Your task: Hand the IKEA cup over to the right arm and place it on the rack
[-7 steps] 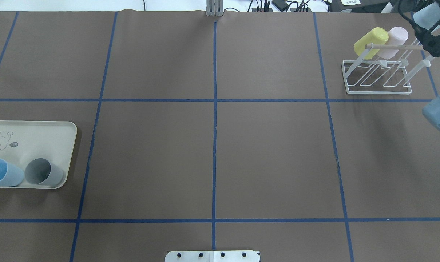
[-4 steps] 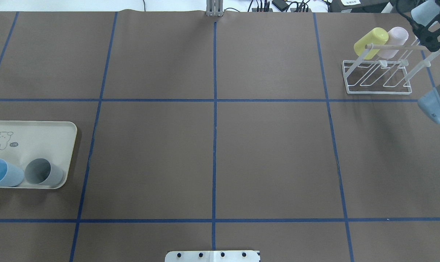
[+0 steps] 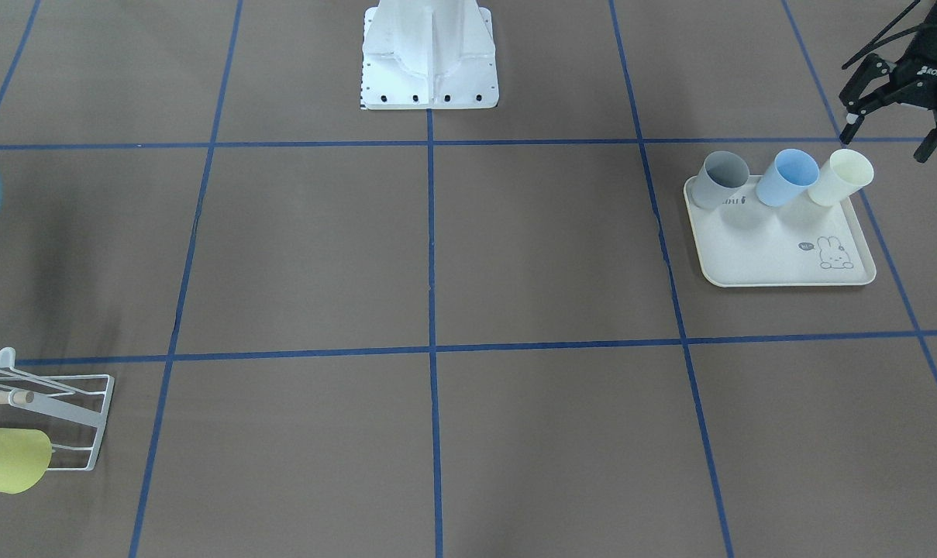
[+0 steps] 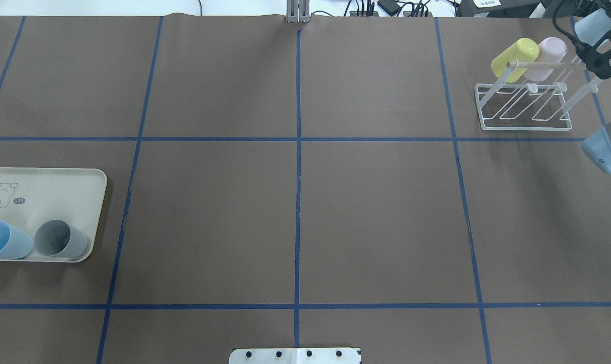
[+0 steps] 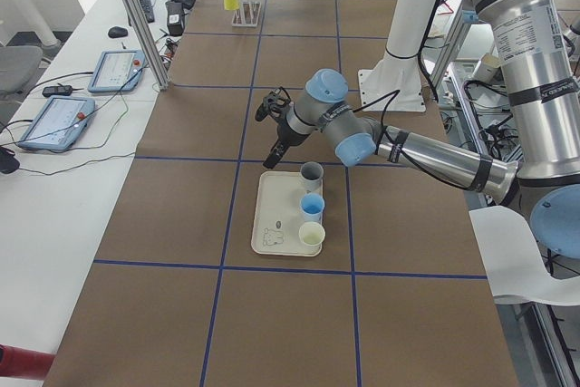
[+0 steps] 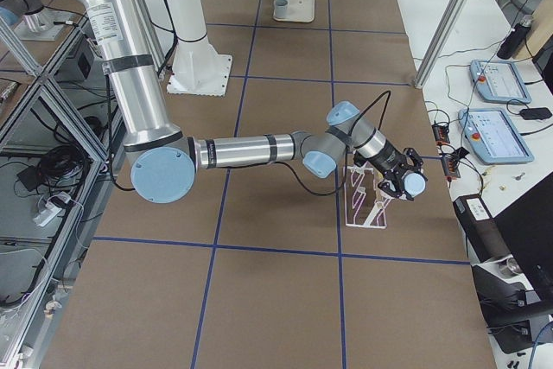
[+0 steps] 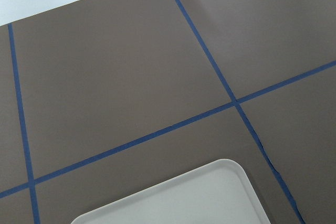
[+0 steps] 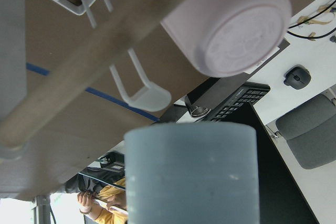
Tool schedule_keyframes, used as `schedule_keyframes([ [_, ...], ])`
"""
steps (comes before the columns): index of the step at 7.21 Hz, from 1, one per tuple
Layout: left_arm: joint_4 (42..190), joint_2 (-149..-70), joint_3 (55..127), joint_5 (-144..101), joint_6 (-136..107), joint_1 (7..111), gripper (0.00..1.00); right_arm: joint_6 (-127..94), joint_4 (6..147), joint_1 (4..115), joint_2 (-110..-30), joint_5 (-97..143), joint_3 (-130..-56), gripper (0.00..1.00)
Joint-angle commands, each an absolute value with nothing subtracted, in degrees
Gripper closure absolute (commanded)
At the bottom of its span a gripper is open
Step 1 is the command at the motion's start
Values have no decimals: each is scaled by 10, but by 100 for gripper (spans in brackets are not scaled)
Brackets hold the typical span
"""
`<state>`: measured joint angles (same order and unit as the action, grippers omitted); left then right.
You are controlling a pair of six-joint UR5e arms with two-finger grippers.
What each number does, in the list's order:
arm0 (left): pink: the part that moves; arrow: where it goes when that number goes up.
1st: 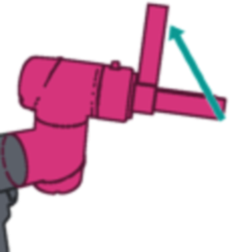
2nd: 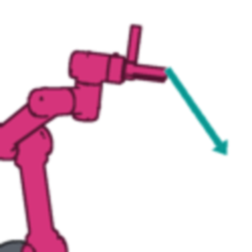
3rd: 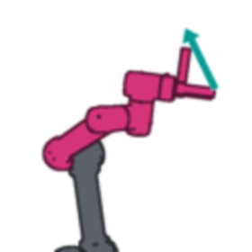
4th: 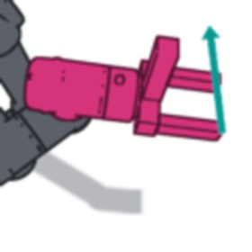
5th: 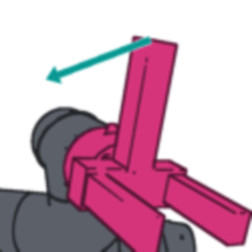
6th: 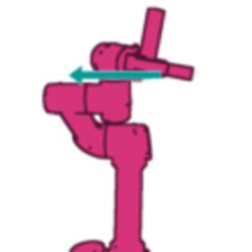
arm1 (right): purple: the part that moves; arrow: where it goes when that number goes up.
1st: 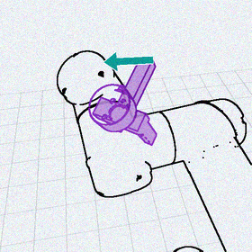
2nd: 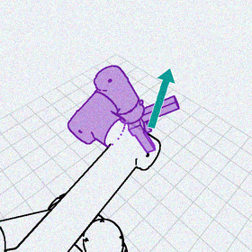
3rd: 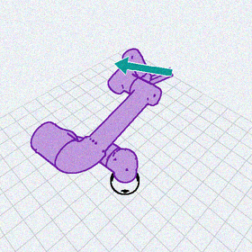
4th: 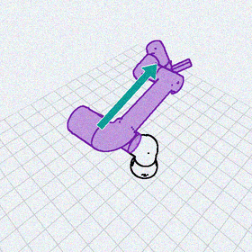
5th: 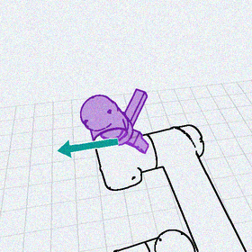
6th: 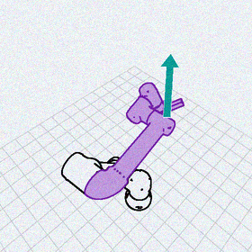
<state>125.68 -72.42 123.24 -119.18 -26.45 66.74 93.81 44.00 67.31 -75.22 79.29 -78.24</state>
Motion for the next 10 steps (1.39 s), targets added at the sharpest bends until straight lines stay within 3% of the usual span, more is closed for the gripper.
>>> schedule_keyframes([
  [1, 1257, -724, 1230, -1192, -265, 667, 0, 940, 439, 669, -755, 790, -779, 63],
  [10, 1257, -726, 1230, -1192, -265, 667, 0, 941, 439, 654, -761, 777, -758, 64],
])
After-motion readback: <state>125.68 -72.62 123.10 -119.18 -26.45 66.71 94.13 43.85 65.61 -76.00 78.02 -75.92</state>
